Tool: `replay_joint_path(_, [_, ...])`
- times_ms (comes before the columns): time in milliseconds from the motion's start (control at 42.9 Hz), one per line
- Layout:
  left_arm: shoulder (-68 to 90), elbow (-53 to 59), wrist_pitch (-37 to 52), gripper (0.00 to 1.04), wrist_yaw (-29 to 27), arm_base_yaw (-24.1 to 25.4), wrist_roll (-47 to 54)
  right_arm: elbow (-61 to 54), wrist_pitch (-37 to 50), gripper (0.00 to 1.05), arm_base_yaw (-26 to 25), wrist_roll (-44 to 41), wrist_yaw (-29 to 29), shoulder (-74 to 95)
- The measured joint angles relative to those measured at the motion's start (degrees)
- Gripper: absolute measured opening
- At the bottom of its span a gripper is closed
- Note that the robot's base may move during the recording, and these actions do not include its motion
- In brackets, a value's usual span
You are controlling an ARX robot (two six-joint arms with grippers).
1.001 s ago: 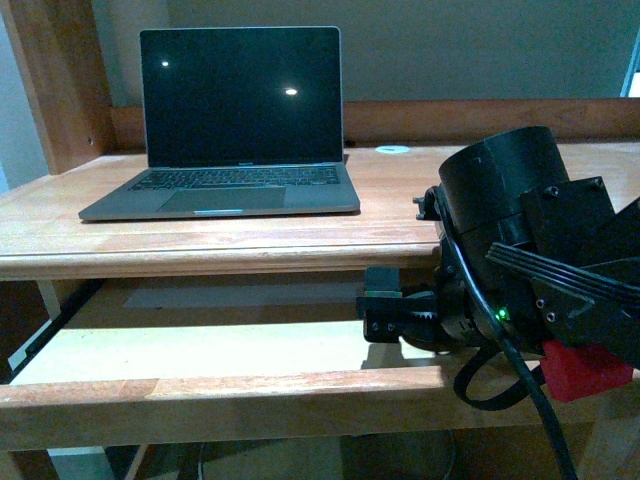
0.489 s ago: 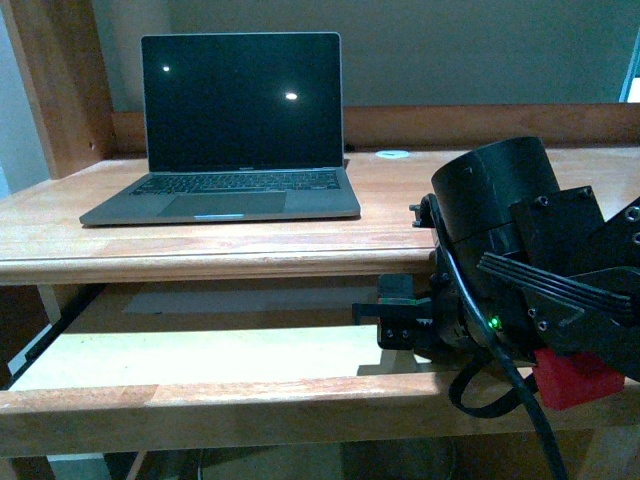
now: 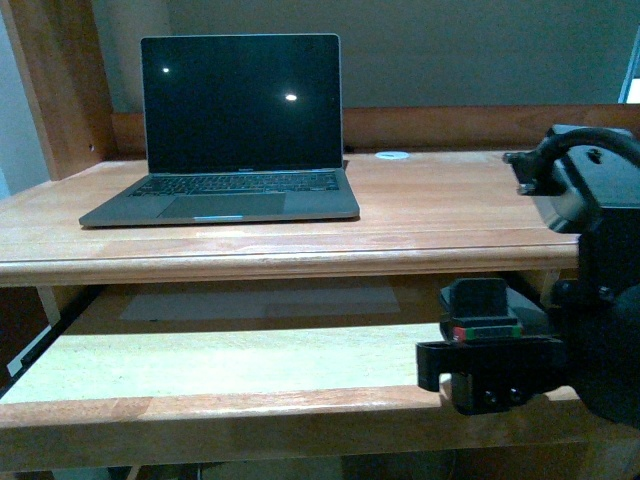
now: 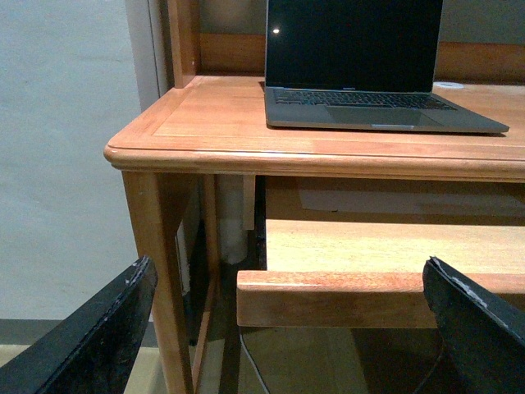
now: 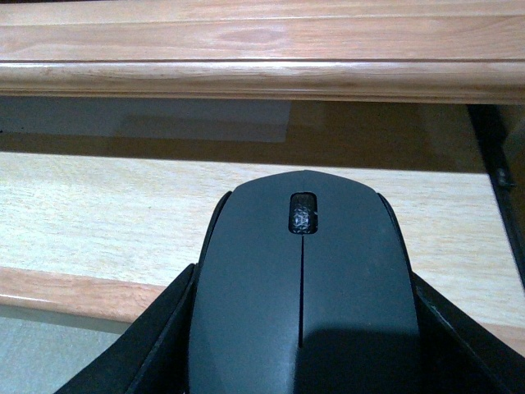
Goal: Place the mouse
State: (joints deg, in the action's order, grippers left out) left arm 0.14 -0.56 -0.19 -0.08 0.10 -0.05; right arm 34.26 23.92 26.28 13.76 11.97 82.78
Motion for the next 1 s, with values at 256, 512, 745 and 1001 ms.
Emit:
replay_joint_path(256, [0.0, 0.0, 0.0, 0.98, 0.02, 0.0, 0.0, -2.69, 1.97, 0.63, 0.02, -1.01, 0.35, -2.82])
replay_joint_path(512, [0.02, 0.0, -0.17, 0.98, -0.07, 0.0, 0.0, -2.84, 1.86, 0.63, 0.02, -1.01, 0.37, -2.8])
replay_joint_path(745, [0.0, 0.0, 0.07, 0.98, 0.02, -0.02, -0.11, -2.8, 2.1, 0.63, 0.02, -1.18, 0.35, -2.82])
replay_joint_path(1001, [0.0, 0.0, 0.02, 0.98, 0.02, -0.04, -0.11, 12.59, 1.6, 0.63, -7.34, -1.62, 1.73, 14.86])
